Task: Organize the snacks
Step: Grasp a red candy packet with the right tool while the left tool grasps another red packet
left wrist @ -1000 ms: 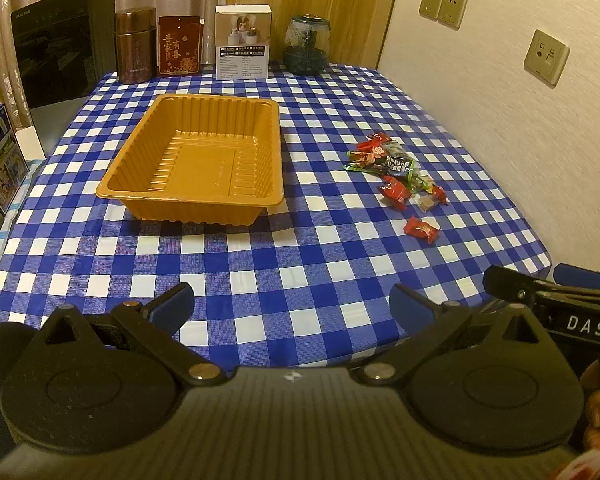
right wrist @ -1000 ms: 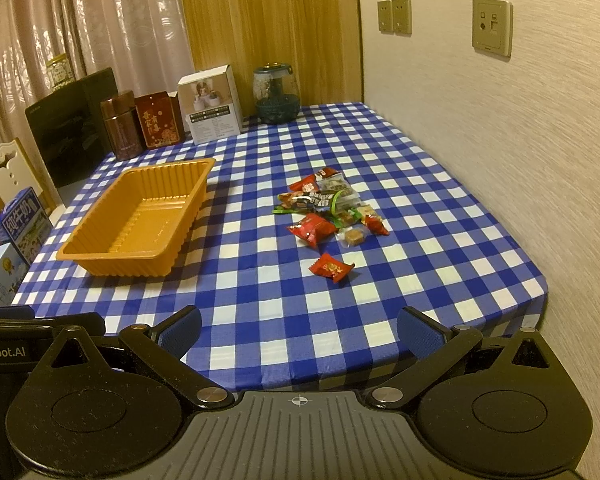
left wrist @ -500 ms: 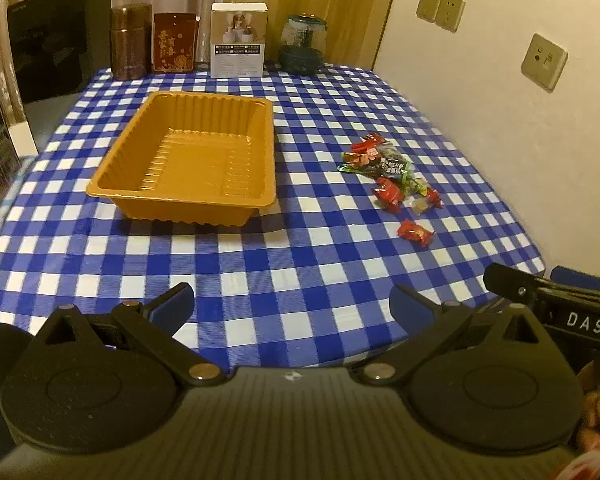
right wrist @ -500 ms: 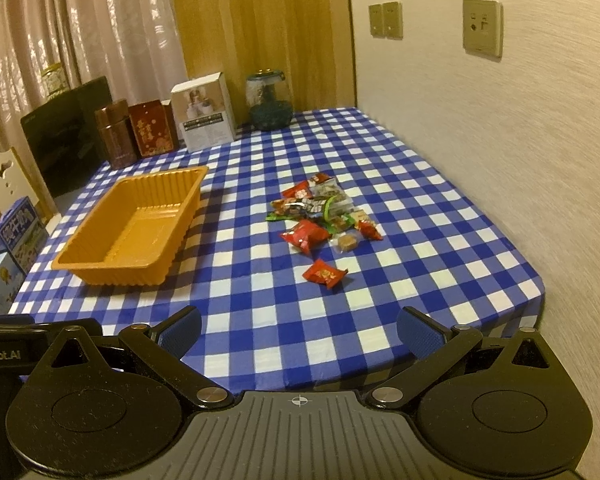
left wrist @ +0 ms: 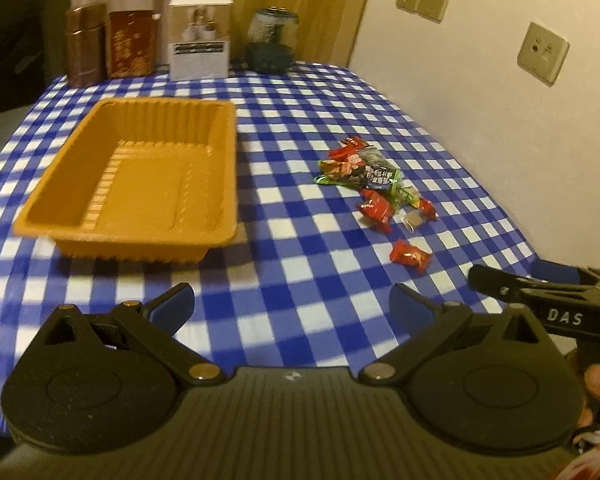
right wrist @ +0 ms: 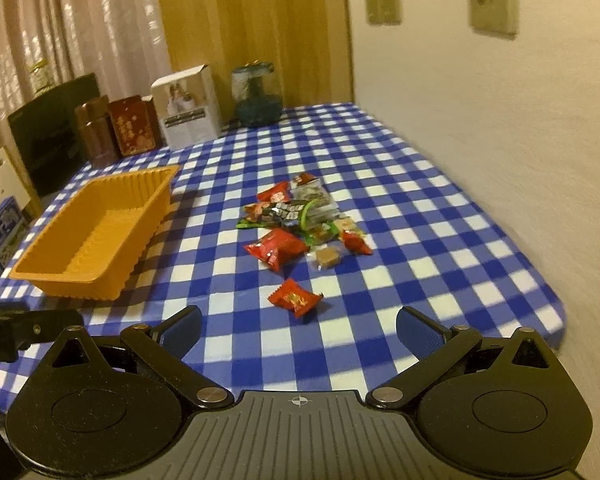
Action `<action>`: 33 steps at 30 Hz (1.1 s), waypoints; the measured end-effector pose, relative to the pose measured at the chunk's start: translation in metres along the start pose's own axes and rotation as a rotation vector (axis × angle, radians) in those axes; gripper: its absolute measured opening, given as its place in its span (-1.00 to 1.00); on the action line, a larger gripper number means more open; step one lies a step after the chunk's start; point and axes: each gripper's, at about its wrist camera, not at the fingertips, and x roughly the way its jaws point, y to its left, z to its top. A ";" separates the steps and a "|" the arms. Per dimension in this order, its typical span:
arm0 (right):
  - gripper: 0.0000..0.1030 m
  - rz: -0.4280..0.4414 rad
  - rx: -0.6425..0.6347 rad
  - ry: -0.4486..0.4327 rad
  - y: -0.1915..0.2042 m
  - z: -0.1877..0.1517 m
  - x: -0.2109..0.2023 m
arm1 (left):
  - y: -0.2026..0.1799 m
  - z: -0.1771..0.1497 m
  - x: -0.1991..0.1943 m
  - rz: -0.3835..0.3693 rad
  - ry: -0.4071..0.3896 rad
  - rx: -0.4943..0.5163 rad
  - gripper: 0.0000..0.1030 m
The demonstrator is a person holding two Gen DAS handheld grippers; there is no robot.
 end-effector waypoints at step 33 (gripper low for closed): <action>-0.42 0.028 -0.100 0.100 -0.023 0.011 0.103 | -0.030 0.057 0.104 -0.140 -0.001 0.234 0.78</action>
